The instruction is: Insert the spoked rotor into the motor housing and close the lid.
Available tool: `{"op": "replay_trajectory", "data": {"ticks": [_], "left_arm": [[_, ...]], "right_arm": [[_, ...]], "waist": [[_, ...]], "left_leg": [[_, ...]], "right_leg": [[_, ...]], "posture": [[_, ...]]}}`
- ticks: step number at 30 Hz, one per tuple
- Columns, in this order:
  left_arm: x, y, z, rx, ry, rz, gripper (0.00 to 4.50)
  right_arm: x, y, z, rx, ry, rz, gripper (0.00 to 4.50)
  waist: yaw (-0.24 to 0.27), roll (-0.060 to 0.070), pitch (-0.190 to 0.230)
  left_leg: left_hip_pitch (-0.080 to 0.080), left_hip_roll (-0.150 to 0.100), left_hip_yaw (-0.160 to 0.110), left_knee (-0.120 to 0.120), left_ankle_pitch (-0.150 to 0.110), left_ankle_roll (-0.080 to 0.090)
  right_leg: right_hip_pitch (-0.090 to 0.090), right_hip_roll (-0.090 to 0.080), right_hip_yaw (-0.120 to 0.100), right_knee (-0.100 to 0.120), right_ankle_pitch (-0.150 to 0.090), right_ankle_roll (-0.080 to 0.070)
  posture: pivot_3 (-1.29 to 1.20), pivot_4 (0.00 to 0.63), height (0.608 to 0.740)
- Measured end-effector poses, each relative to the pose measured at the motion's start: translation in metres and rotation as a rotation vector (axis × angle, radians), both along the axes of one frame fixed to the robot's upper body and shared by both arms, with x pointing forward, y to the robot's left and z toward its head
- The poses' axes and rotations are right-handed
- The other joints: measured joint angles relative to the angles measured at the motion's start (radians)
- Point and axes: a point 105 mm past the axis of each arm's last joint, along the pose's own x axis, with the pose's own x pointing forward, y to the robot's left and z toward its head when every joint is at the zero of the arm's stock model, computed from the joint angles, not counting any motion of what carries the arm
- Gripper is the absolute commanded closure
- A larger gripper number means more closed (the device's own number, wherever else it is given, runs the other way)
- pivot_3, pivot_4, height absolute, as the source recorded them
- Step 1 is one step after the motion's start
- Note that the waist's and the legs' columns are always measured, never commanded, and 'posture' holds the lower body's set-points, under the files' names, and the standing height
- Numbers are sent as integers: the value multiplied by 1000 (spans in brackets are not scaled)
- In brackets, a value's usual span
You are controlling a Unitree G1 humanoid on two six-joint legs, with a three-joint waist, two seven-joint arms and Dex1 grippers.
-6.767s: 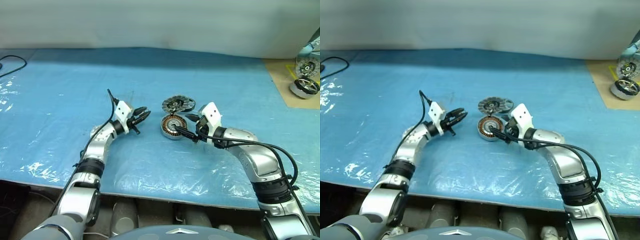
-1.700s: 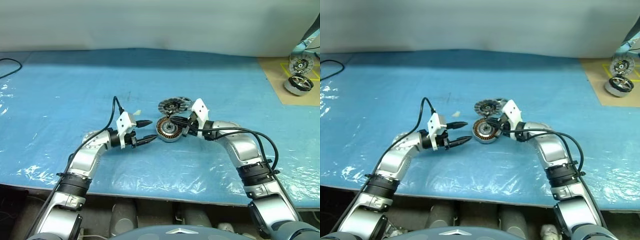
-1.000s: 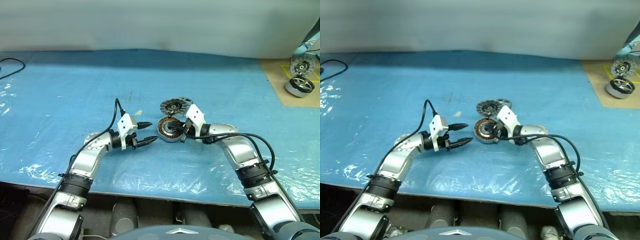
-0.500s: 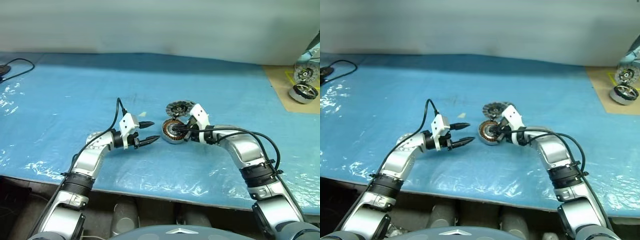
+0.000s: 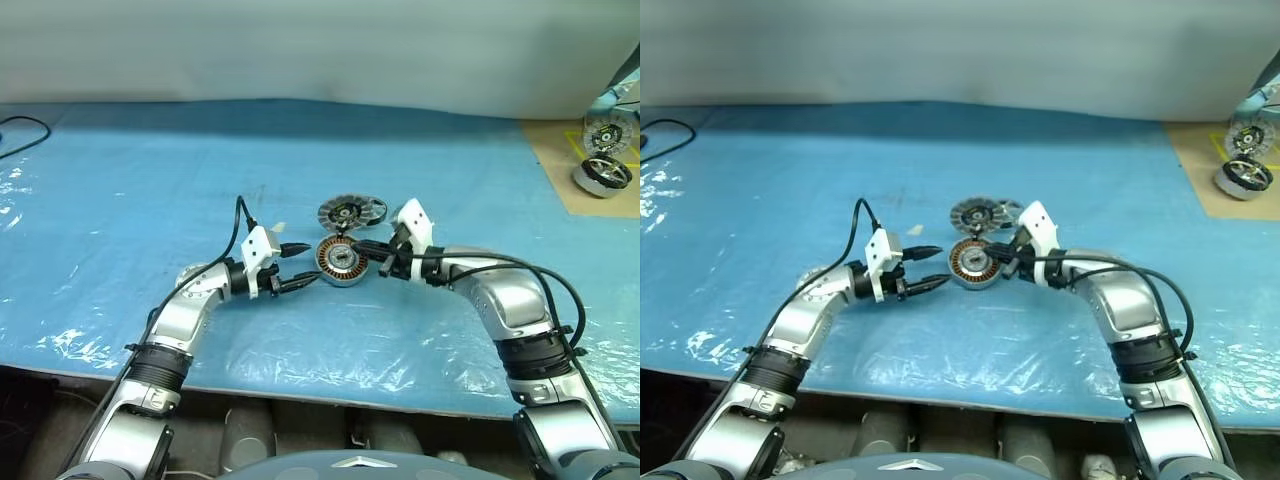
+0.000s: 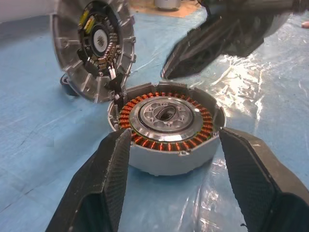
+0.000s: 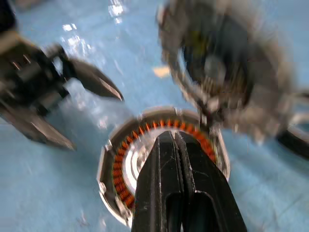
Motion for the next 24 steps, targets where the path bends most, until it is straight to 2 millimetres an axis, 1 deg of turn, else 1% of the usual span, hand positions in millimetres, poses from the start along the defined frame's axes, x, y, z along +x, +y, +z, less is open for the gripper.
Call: {"op": "replay_trajectory", "data": {"ticks": [2, 3, 4, 6, 7, 8, 11, 13, 17, 24], "left_arm": [[0, -1, 0, -2, -1, 0, 1477], [1, -1, 0, -2, -2, 0, 1477], [1, -1, 0, -2, -1, 1, 1477], [1, 0, 0, -2, -1, 2, 1477], [1, 0, 0, -2, -1, 3, 1477], [0, 0, 0, -3, 0, 3, 1477], [0, 0, -2, -3, 4, 7, 1477], [0, -1, -2, -7, 4, 6, 1477], [0, -2, -1, -9, 1, 5, 1477], [0, -2, -2, -7, -4, 6, 1477]], "right_arm": [[-1, 4, 27, 58, -53, 34, 4475], [-2, 6, 37, 68, -82, 49, 4475], [-2, 6, 42, 56, -104, 60, 4475], [-2, 4, 37, -20, -124, 65, 4475], [-2, 4, 31, -77, -136, 73, 4475], [-4, 3, 21, -142, -139, 92, 4475], [-10, 5, -5, -232, -111, 132, 4475], [-12, 7, -10, -247, -114, 149, 4475], [-10, 8, -11, -266, -137, 148, 4475], [3, 3, -34, -406, -158, 127, 4475]], "waist": [[-2, 0, 0], [-1, 0, 0], [-1, 0, 0], [0, 0, 0], [1, 0, 0], [2, 0, 0], [0, 0, 0], [-3, 0, 0], [-2, 0, 0], [-2, 0, 0]], "left_leg": [[0, 0, 0, 0, 0, 0], [1, 1, 0, 0, 0, 0], [1, 1, 0, 0, 0, 0], [1, 0, 0, 0, 0, 0], [1, 0, 0, 1, 0, 0], [1, 0, 0, 1, 0, 0], [1, 0, 0, 1, 0, 0], [1, 0, 0, 1, 0, 0], [2, 1, 0, 1, 0, 0], [1, 1, 0, 2, 0, 0]], "right_leg": [[0, 0, 0, 0, 0, 0], [0, 0, 0, 0, 0, 0], [1, 0, 0, 0, 0, 0], [1, -1, 0, 0, 0, 0], [1, -1, 0, 0, 0, 0], [2, -1, 0, 0, 0, 0], [1, -1, 0, 0, 0, 0], [1, -1, 0, 0, 0, 0], [1, -1, 0, 0, 0, -1], [1, -1, 0, 0, 0, -1]], "posture": [[0, 150, 740], [0, 150, 740], [0, 150, 740], [0, 150, 740], [0, 150, 740], [0, 150, 740], [0, 150, 740], [0, 150, 740], [0, 150, 740], [0, 150, 740]]}}
